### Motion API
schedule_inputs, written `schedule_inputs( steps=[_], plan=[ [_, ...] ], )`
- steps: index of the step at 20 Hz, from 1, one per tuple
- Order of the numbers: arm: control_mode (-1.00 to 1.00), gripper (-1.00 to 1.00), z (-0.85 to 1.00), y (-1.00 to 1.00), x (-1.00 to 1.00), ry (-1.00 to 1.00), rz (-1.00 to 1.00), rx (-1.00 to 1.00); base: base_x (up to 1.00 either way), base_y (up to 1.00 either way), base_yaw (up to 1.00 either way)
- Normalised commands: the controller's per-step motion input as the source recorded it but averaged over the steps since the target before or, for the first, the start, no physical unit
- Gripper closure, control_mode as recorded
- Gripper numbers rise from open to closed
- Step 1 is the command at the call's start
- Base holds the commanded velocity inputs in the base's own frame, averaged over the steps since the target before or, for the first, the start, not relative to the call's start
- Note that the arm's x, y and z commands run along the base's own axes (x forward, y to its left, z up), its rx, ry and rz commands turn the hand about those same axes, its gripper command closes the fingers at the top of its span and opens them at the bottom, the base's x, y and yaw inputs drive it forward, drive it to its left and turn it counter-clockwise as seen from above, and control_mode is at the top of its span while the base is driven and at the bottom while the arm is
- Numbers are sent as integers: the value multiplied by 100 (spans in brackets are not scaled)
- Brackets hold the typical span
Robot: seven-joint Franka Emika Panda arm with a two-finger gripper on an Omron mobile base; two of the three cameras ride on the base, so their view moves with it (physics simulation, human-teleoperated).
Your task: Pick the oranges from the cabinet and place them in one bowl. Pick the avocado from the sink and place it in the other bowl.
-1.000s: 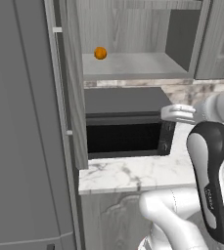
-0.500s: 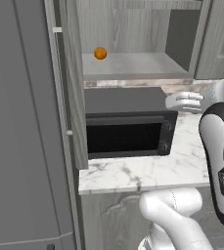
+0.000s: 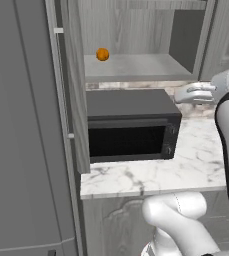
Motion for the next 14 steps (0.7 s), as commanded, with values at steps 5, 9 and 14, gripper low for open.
schedule_inputs(
  steps=[5, 9, 14],
  plan=[
    [-100, -100, 18, 1, 7, -7, 12, -9, 0, 0, 0],
    [-100, -100, 3, 1, 5, -16, 16, -15, 0, 0, 0],
    [-100, -100, 0, 4, 6, -23, 15, -14, 0, 0, 0]
  ],
)
